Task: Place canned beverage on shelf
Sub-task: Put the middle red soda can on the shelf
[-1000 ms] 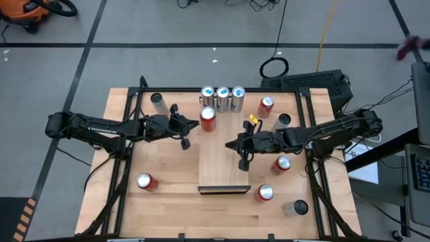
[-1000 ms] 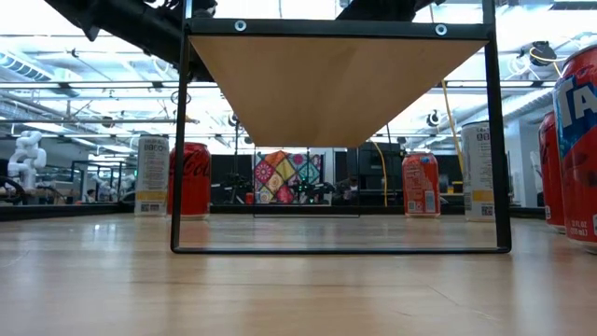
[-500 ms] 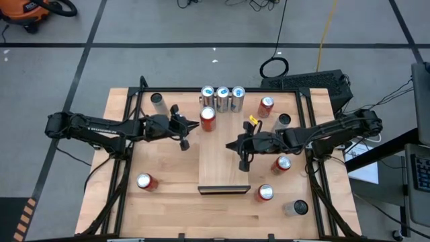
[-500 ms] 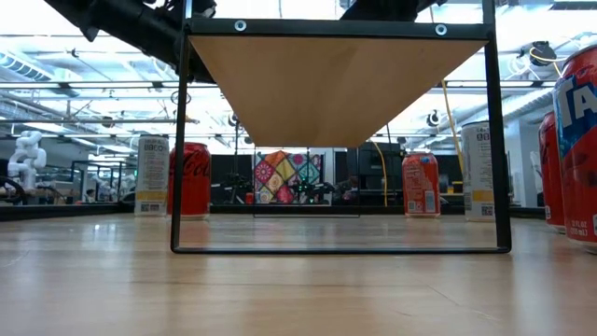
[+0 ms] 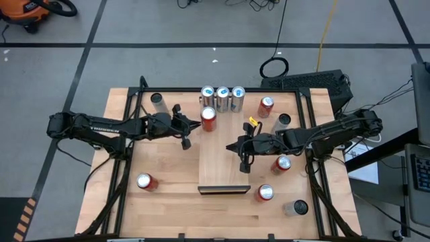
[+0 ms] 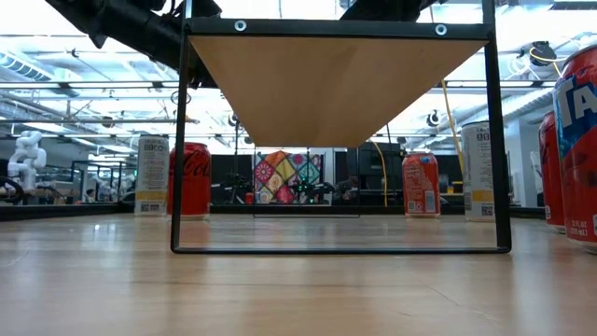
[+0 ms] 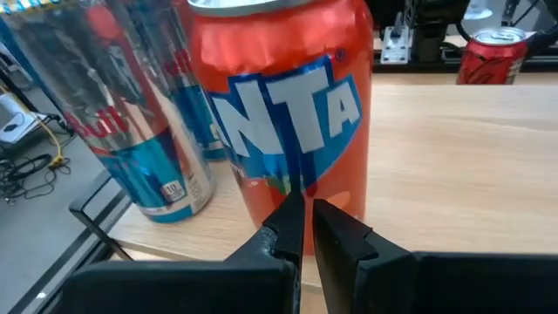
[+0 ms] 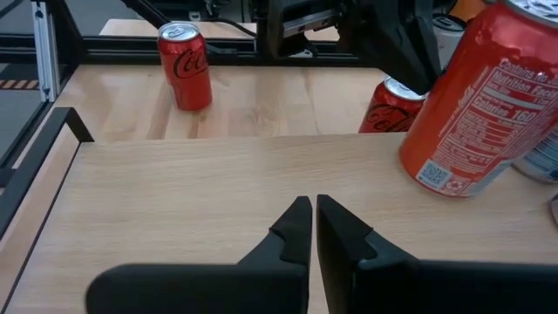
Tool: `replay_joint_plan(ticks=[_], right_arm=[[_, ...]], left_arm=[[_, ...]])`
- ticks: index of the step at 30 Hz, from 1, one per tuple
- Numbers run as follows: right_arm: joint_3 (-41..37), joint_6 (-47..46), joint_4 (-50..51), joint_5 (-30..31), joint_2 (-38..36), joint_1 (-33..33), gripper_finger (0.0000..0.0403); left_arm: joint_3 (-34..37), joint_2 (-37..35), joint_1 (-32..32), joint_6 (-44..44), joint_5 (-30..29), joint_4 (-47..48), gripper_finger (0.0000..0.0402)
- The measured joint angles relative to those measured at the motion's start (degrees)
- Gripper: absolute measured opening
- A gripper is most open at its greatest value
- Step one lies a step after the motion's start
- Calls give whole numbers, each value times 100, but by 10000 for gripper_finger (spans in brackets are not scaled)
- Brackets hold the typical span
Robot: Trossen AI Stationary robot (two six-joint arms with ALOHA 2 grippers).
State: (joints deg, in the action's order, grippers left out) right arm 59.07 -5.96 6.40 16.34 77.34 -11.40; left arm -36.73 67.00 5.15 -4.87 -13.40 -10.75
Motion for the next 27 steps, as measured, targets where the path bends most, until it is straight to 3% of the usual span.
replay_joint_plan(ticks=[10,16,27], right_arm=[[0,-77,148,218,20,-39,0],[-2,195,-571,632,389,5,0],[-4,887,-1769,609,872,588,0]], left_arm=[[0,-2,-224,5,12,118,29],[0,-3,-265,30,-62,125,29],[0,-33,-267,250,-301,569,29]])
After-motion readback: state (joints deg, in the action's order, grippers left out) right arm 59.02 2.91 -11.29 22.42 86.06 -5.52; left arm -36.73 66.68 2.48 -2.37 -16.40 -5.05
